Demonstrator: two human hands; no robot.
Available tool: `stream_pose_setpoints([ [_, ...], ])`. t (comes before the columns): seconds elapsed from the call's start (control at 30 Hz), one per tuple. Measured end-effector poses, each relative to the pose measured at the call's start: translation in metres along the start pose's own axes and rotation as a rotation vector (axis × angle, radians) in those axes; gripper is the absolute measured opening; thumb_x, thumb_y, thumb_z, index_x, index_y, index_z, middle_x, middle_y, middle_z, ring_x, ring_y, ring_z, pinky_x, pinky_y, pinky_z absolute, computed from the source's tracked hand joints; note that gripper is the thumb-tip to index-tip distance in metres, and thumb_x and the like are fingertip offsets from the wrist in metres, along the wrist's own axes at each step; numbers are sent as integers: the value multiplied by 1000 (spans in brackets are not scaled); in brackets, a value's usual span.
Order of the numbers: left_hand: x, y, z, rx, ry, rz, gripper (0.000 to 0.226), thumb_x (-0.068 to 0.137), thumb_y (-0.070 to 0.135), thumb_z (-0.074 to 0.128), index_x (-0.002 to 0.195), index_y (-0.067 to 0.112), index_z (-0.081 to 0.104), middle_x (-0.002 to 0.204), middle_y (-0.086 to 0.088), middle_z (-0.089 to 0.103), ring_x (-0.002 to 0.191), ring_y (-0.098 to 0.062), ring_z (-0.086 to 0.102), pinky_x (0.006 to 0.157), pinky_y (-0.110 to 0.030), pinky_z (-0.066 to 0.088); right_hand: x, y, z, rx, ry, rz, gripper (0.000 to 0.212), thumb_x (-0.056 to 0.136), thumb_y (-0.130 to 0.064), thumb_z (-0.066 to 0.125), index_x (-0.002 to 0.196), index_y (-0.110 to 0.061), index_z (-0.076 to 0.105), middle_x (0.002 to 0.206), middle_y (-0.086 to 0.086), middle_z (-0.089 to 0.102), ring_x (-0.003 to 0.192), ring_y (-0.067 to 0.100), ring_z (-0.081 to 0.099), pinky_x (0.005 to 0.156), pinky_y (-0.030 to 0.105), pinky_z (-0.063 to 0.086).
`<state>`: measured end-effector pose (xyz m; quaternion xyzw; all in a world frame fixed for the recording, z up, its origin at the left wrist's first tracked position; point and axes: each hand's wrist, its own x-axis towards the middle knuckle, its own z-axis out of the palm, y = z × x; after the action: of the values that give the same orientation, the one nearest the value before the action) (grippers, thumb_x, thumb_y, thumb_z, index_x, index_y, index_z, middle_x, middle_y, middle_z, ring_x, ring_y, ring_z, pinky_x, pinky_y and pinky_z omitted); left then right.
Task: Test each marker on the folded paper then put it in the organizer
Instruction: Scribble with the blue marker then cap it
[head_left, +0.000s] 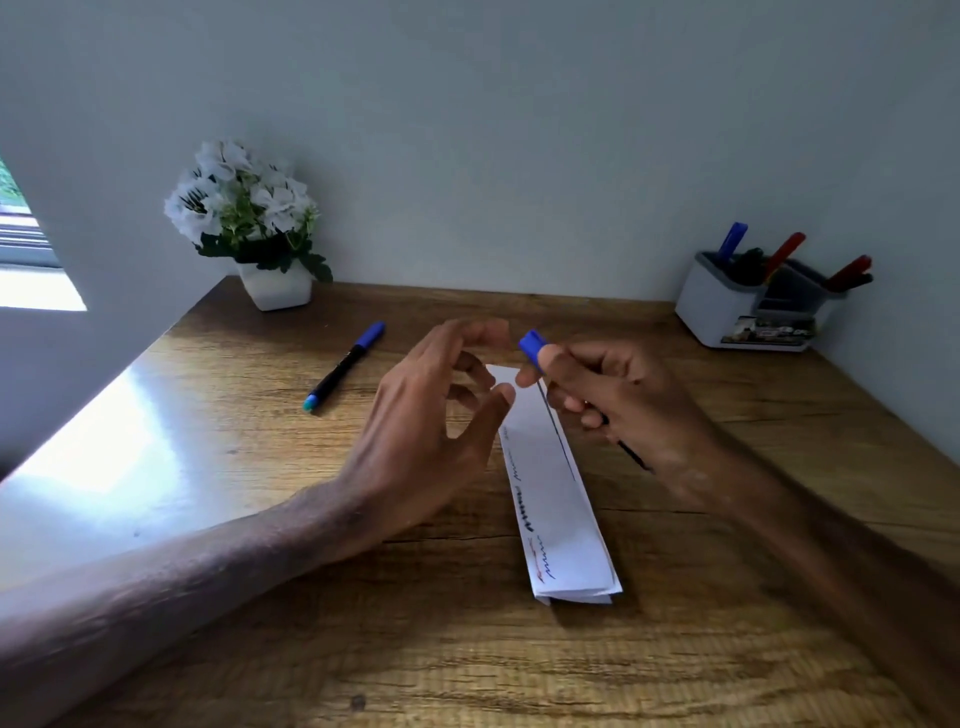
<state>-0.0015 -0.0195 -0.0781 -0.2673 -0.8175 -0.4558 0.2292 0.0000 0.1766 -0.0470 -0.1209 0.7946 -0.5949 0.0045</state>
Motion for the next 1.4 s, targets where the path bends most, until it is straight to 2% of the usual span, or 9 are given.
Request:
stream_pose_setpoints([
  [0.17,2,-6,-2,176,-145,209,53,95,17,67,146,14,53,142,0,56,107,2,58,89,-9,50,-3,6,5,-476,68,-287,21,98,-33,62,98,-22,79,62,-4,65,50,7,51,46,32,40],
  [0.3,2,-11,-1,283,-147,344,45,102,15,61,145,8,55,146,-8,57,128,-18,58,101,-33,54,-4,9,6,-647,96,-347,29,96,-47,60,116,-31,73,98,-13,78,78,3,69,69,34,58],
  [0.4,3,-13,-2,406,-157,428,45,100,10,63,144,3,55,140,-15,62,124,-30,62,92,-46,60,-4,7,4,-715,83,-349,39,94,-57,52,116,-33,73,95,-15,77,75,2,67,66,32,56],
  [0.57,3,-15,-4,575,-234,409,62,84,1,78,142,2,56,130,-17,68,115,-34,68,81,-42,62,-7,4,5,-741,-12,-261,29,99,-55,47,107,-36,68,82,-16,70,71,4,64,60,27,49],
  [0.67,3,-16,-4,531,-206,290,45,97,18,58,140,5,54,123,-12,66,105,-24,67,75,-30,57,-5,5,-4,-578,16,-152,18,106,-29,43,98,-29,59,73,-1,68,63,17,65,57,45,53],
  [0.8,-1,-19,-5,363,-218,119,25,105,30,38,123,18,51,105,3,57,82,-5,49,69,-24,46,0,-10,-24,-7,42,2,34,96,8,35,84,-12,60,71,13,70,54,16,55,43,25,41],
  [0.97,-6,-12,0,254,-284,59,11,105,37,41,106,27,44,93,12,51,82,-2,48,67,-20,39,6,-10,-46,531,-16,116,39,92,10,46,122,-3,67,113,19,74,88,18,73,66,22,61],
  [1.2,-1,-16,-2,223,-483,-87,52,96,52,60,141,33,43,129,9,54,103,-1,49,82,-8,33,2,4,-32,177,-74,41,29,87,-23,63,112,-10,68,98,16,76,87,28,75,66,31,62],
  [1.4,2,-18,0,273,-490,-66,54,92,50,66,139,24,55,110,9,62,89,-6,58,77,-23,51,-2,-9,-40,22,-257,48,22,85,-17,63,101,-3,64,88,24,76,74,37,76,63,36,63],
])
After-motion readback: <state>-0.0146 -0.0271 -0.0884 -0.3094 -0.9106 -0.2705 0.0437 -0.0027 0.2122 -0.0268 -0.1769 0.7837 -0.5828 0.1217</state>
